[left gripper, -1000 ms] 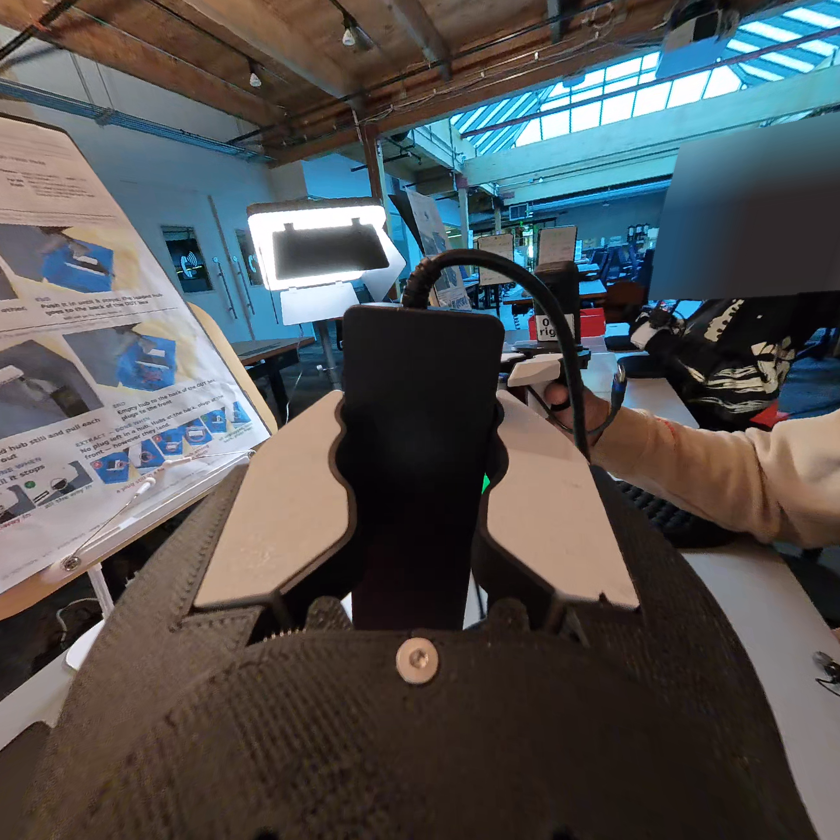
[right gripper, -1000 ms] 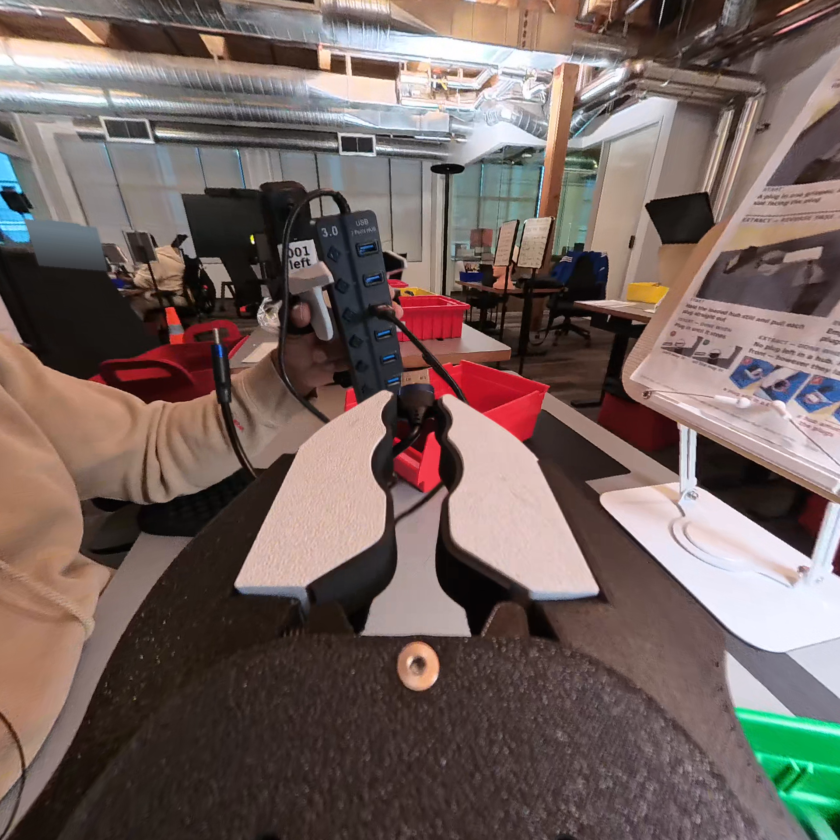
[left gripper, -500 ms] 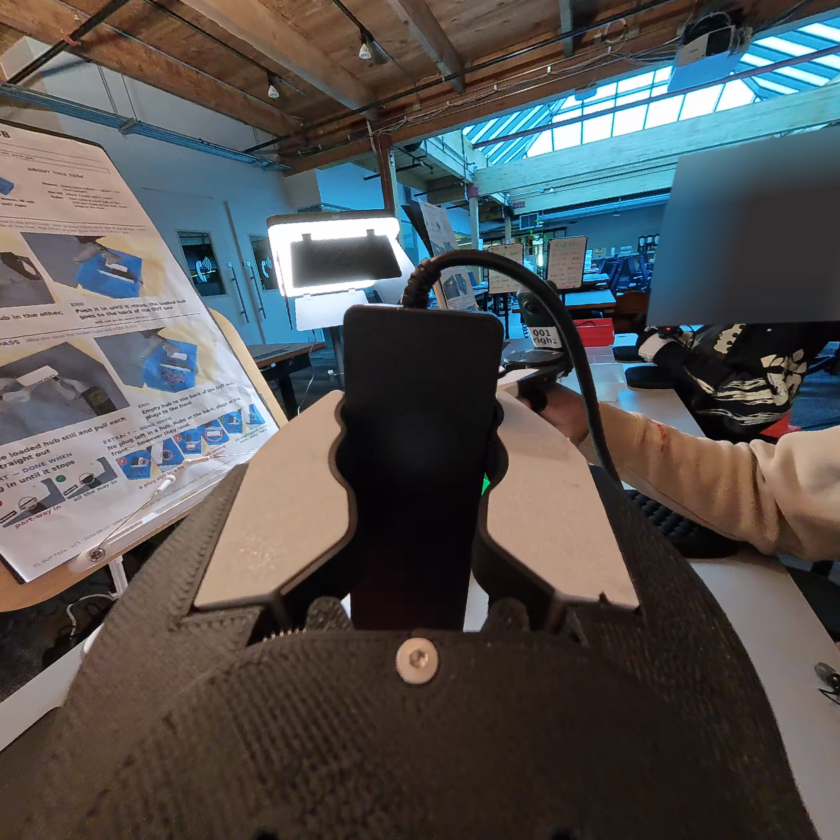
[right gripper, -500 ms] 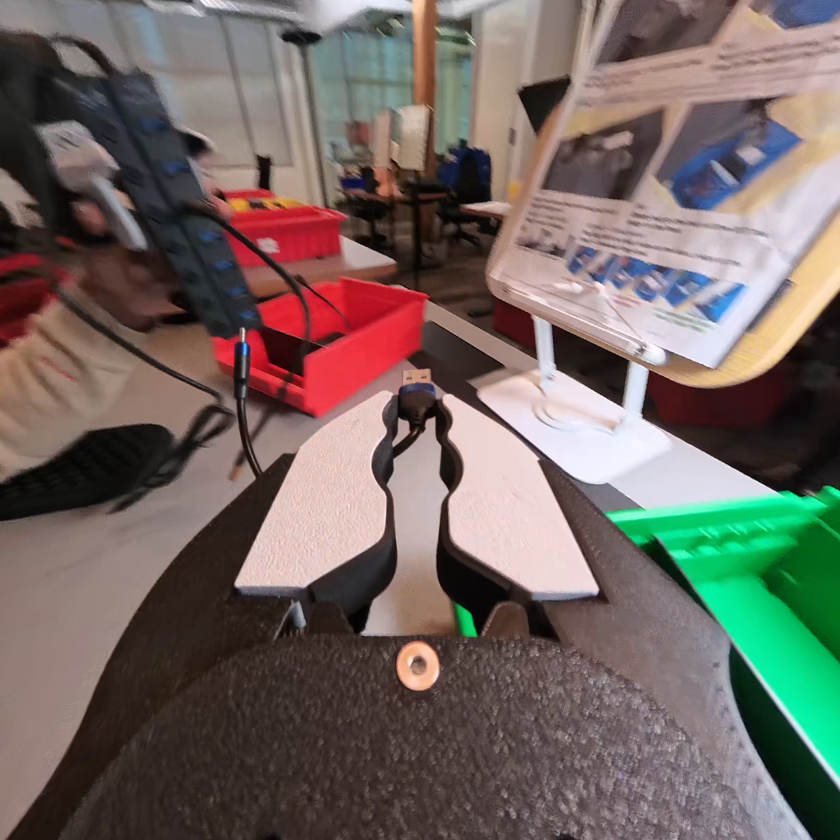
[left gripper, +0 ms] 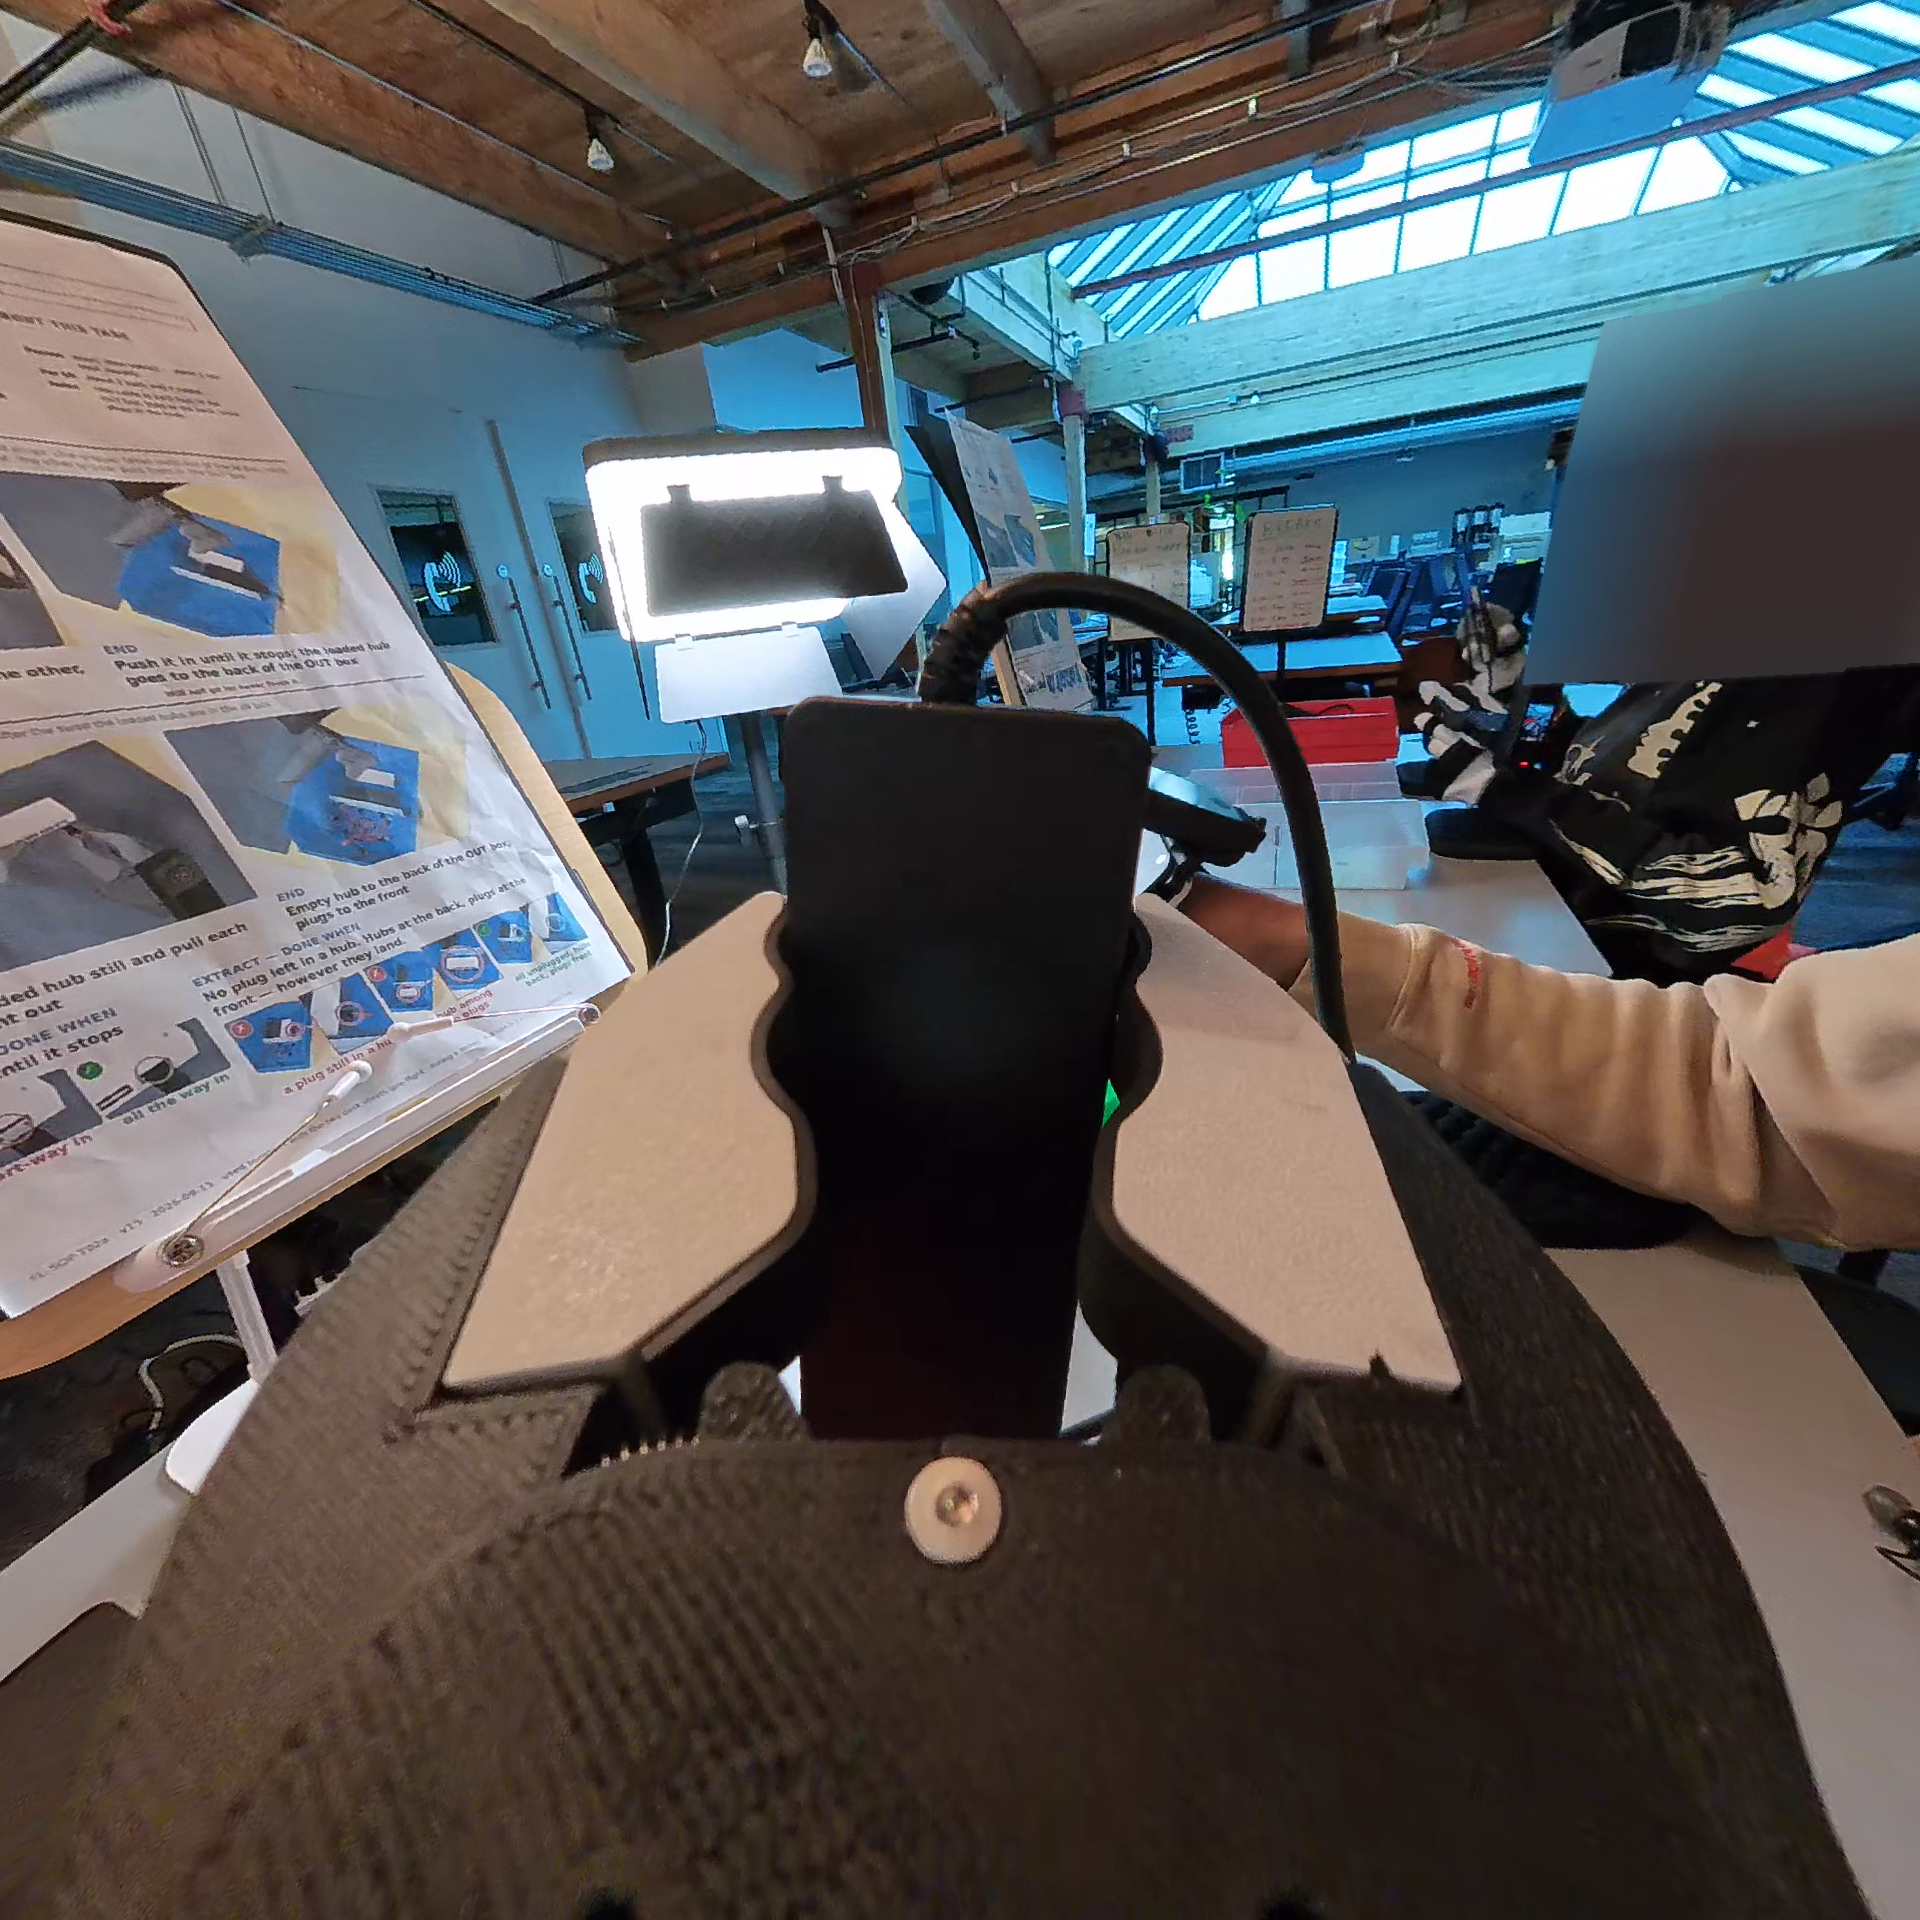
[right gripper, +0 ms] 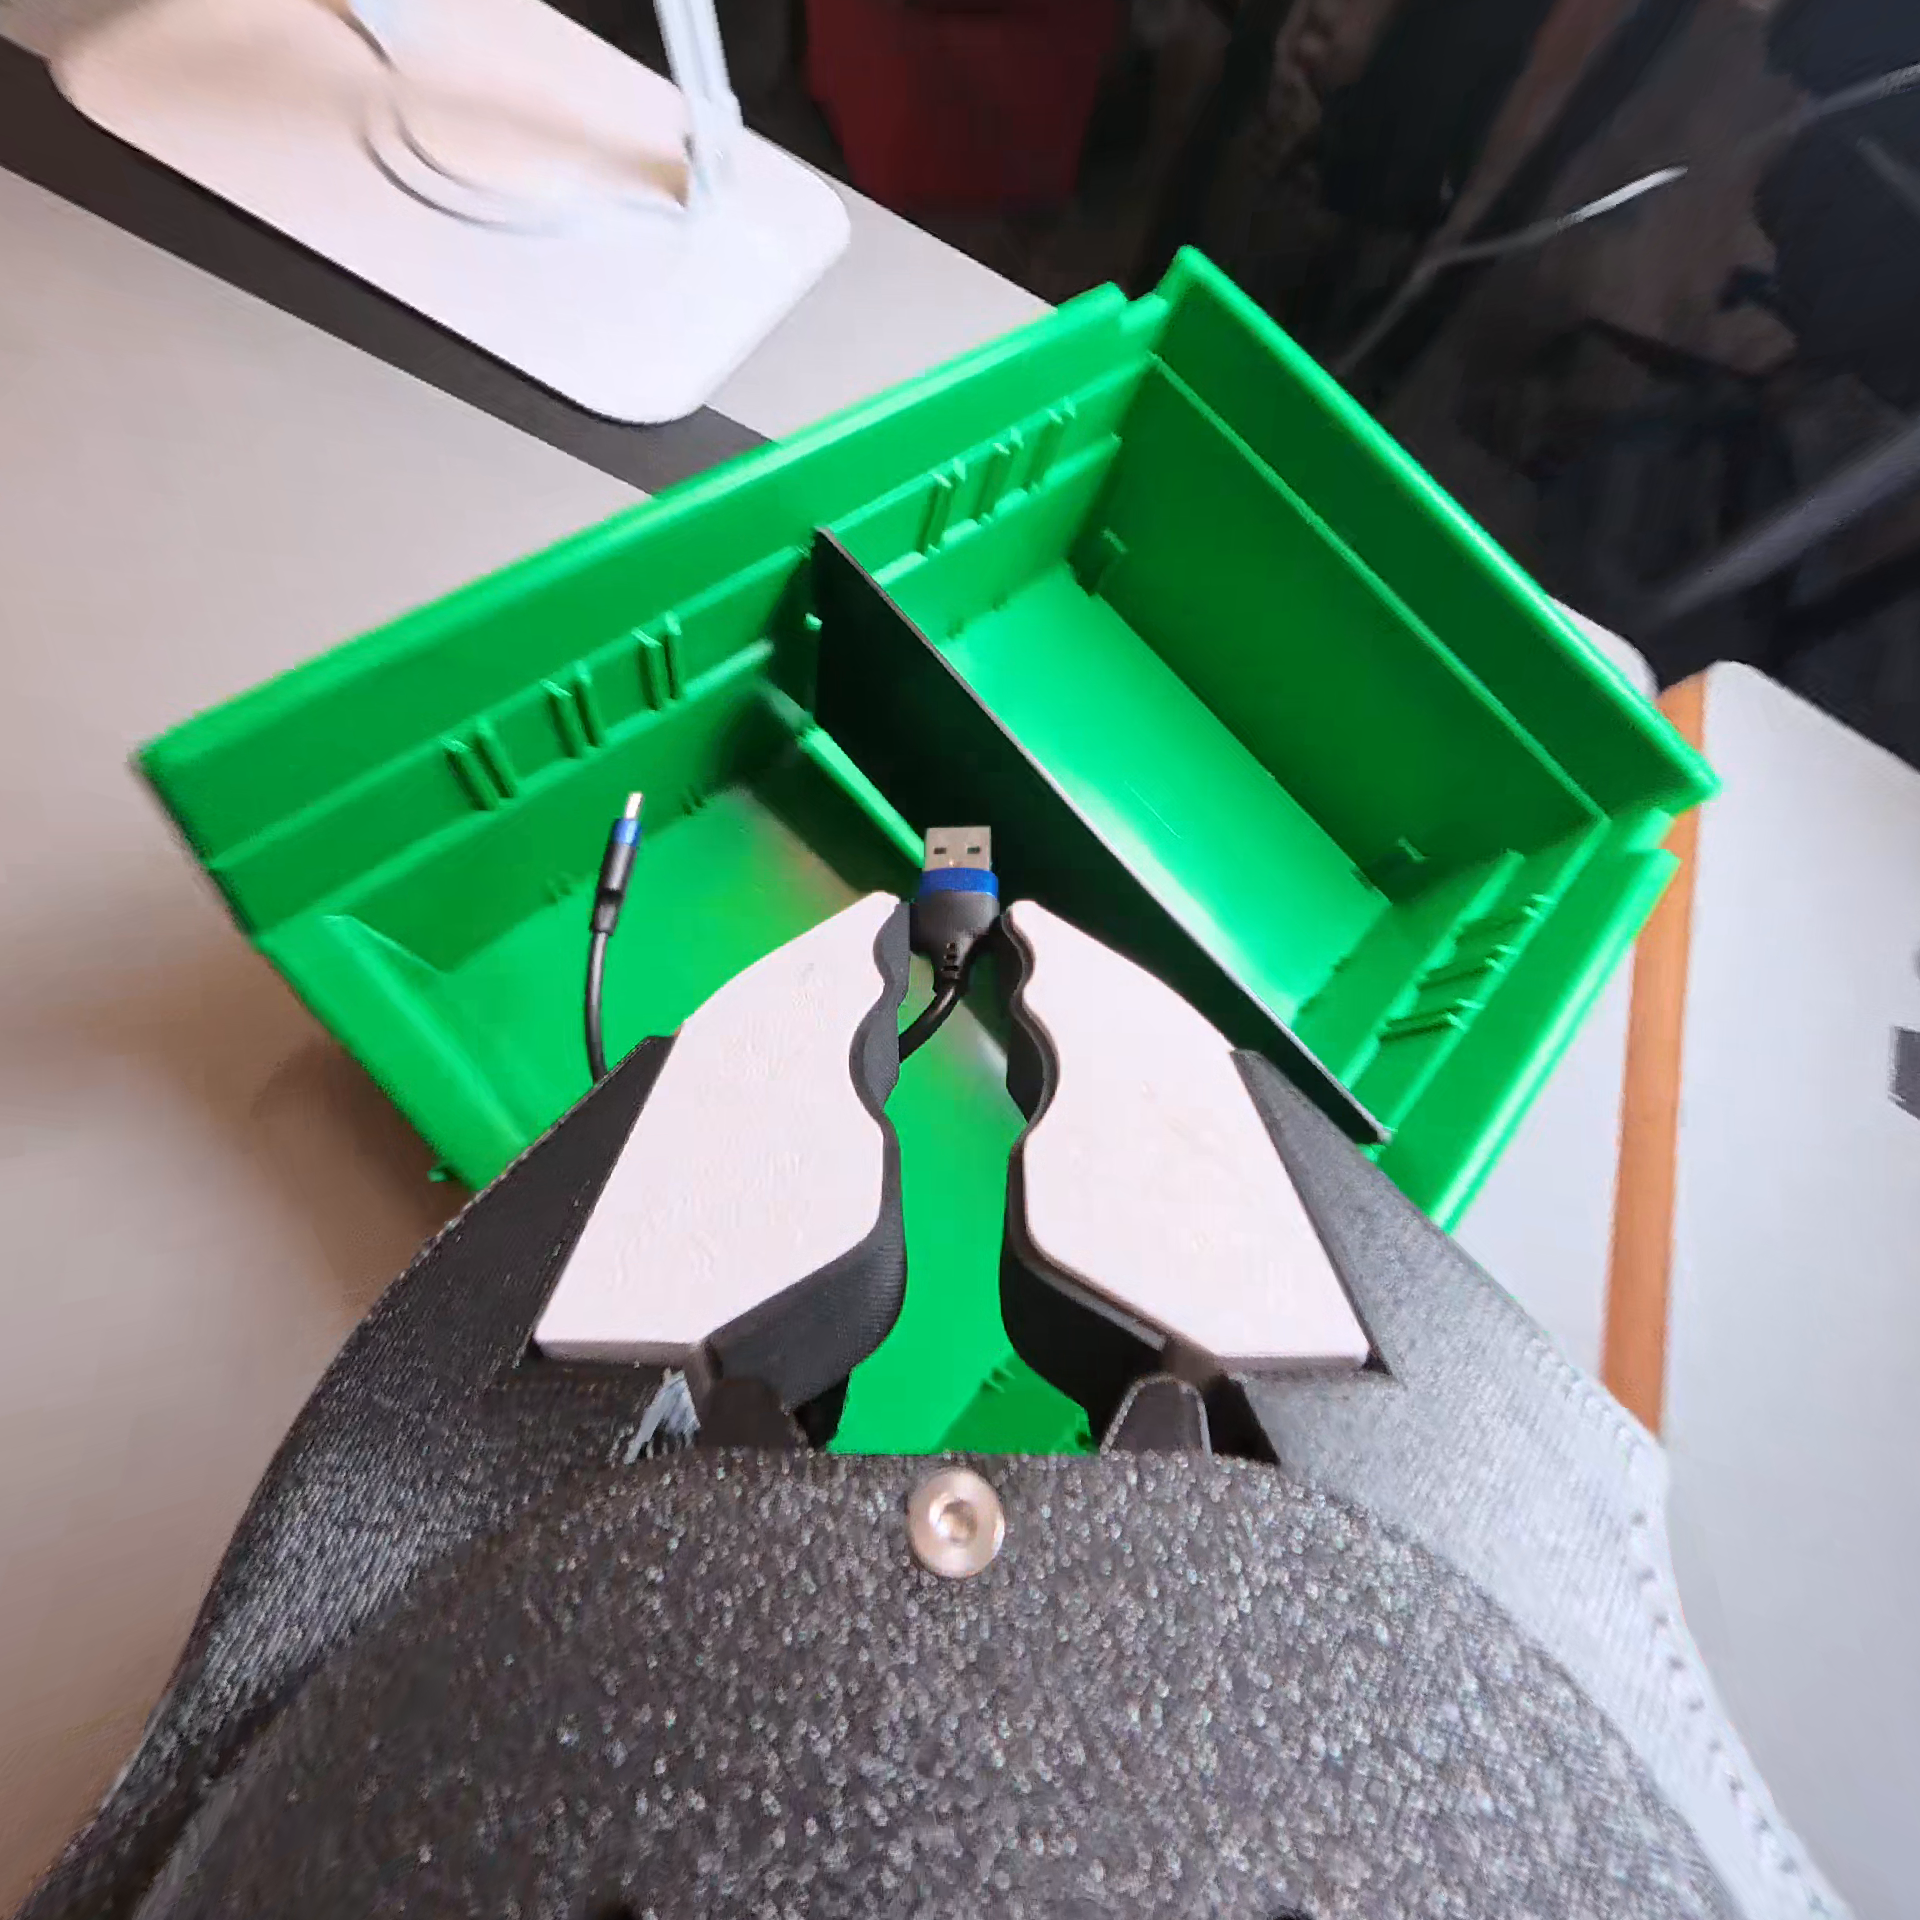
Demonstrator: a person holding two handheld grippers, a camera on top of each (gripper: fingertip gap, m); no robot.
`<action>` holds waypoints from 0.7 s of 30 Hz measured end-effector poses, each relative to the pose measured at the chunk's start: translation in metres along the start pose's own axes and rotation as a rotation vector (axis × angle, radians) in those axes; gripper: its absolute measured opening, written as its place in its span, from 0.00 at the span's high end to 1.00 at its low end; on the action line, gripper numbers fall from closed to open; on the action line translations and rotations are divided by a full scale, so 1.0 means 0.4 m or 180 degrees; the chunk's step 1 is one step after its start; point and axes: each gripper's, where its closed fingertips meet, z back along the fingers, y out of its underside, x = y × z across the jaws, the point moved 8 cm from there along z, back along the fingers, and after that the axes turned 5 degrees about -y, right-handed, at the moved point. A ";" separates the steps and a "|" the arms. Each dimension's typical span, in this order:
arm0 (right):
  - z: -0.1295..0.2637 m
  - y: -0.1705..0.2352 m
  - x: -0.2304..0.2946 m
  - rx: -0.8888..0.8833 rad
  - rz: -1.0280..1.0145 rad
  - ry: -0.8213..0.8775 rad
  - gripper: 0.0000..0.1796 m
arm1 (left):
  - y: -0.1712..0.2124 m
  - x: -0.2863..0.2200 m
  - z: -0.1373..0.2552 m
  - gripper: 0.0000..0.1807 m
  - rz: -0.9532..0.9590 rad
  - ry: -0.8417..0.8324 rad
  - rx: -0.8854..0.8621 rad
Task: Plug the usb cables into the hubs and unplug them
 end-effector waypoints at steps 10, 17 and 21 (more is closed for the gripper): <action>0.095 -0.092 0.042 -0.1217 0.0180 -0.0324 0.76 | 0.012 -0.007 -0.010 0.68 0.0069 0.0086 0.0030; 0.218 -0.181 0.242 -0.2251 0.0205 -0.2272 0.76 | 0.042 -0.037 -0.046 0.68 0.0188 0.0262 0.0055; 0.242 -0.191 0.342 -0.2294 0.0487 -0.2683 0.75 | 0.079 -0.071 -0.084 0.68 0.0219 0.0312 0.0096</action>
